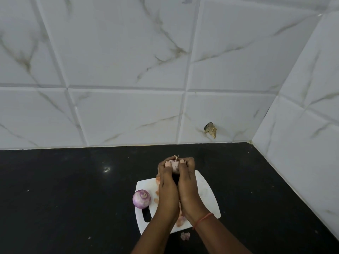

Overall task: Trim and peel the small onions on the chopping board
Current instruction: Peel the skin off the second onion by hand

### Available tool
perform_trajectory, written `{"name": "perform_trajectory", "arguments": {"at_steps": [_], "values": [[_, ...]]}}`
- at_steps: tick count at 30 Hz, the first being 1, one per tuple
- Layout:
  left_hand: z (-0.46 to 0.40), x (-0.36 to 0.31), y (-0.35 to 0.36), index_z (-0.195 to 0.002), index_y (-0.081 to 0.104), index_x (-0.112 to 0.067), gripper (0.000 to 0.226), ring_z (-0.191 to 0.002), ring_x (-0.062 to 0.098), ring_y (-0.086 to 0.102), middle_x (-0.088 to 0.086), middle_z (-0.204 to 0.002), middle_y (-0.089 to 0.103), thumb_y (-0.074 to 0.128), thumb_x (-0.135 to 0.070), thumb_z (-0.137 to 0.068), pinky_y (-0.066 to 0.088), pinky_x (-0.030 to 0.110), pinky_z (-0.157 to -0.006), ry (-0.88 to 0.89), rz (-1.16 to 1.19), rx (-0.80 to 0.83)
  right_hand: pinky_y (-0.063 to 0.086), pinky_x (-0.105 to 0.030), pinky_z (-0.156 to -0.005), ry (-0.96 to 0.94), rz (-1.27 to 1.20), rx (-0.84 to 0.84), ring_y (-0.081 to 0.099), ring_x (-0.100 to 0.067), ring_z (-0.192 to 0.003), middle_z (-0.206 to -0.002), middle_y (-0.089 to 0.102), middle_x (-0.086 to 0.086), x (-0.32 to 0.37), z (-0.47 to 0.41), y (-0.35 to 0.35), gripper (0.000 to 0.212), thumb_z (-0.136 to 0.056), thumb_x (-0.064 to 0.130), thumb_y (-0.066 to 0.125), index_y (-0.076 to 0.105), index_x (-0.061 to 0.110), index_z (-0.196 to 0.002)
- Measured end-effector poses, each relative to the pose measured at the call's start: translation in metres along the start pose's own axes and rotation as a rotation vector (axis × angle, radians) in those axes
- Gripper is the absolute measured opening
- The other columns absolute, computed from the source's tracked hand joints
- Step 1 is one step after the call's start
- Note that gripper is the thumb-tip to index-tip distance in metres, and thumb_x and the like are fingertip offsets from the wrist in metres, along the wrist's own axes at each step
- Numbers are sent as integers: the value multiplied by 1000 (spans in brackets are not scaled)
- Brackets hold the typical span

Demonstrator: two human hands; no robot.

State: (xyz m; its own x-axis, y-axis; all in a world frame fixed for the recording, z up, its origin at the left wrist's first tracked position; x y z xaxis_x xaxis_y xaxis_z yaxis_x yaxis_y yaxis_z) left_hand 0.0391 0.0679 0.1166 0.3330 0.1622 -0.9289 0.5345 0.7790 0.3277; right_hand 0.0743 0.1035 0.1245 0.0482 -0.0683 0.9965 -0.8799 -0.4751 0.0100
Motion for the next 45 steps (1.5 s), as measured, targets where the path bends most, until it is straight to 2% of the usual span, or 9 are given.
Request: {"name": "perform_trajectory", "arguments": {"at_steps": [6,13,18,22,25,32,35,41,45], "values": [[-9,-7,-4,-92,73,-14,37,-76,12,73,4,-84,75,44,-32,-105,52,29,-75,-230,323,-16,56,-24,-78,-42,87,4,68,-4,-90,-93,69,8,-8,1,1,12,-103,31,38,49,26,-104],[-21,-10,-7,-85,60,-14,31,-83,18,75,11,-96,76,44,-31,-107,55,31,-75,-258,476,-20,54,-30,-94,32,-22,53,65,-9,-108,-114,67,6,-7,4,1,19,-100,32,44,55,29,-115],[-20,-13,-12,-89,74,-9,34,-94,23,73,12,-100,75,54,-34,-101,56,39,-86,-167,361,-4,54,-19,-87,62,1,128,61,-5,-110,-122,61,7,-8,5,-5,35,-92,28,63,47,31,-122],[-24,-13,-29,-93,72,-6,28,-89,28,70,17,-94,71,70,-33,-89,56,46,-90,-137,265,-9,55,-19,-80,38,4,113,64,-4,-105,-115,63,9,-8,1,-14,37,-85,14,73,56,29,-115],[-29,-12,-38,-101,69,-3,29,-95,32,70,21,-101,72,66,-31,-93,55,44,-91,-49,54,104,55,-20,-79,39,-11,94,64,-7,-106,-112,65,12,-5,-2,-21,37,-85,12,73,60,32,-113],[-34,-11,-42,-120,70,-22,29,-103,23,71,1,-110,74,69,-14,-92,60,35,-85,205,-219,298,56,-23,-71,81,-107,8,67,-10,-99,-113,67,5,-4,-11,-27,27,-90,16,66,61,27,-115],[-35,-9,-40,-108,72,-15,21,-95,25,72,2,-99,75,72,-6,-89,61,40,-80,229,-227,243,58,-26,-71,97,-126,38,69,-13,-96,-111,69,2,-3,-14,-25,24,-95,12,57,64,25,-115],[-32,-12,-39,-97,72,-7,6,-72,14,69,7,-84,74,69,-8,-92,55,22,-65,227,-222,200,57,-34,-84,154,-154,32,67,-16,-104,-121,63,3,-9,-15,-29,38,-91,23,65,57,33,-126],[-39,-4,-39,-96,70,-9,5,-62,6,63,6,-78,70,66,-12,-95,51,19,-58,208,-266,107,51,-32,-68,174,-221,3,65,-19,-87,-117,62,-5,-7,-16,-31,39,-92,12,62,51,31,-125]]}}
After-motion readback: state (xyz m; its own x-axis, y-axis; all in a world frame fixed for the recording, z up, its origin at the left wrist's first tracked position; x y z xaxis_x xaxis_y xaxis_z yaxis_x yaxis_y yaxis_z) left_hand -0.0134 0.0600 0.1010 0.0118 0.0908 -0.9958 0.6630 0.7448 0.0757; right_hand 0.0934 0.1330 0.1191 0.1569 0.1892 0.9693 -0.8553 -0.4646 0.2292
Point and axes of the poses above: each hand's wrist, its own z-axis away from the middle knuckle, its own y-axis out of the palm, x = y × z, the point moved 1 cm from there along -z, towards the middle knuckle
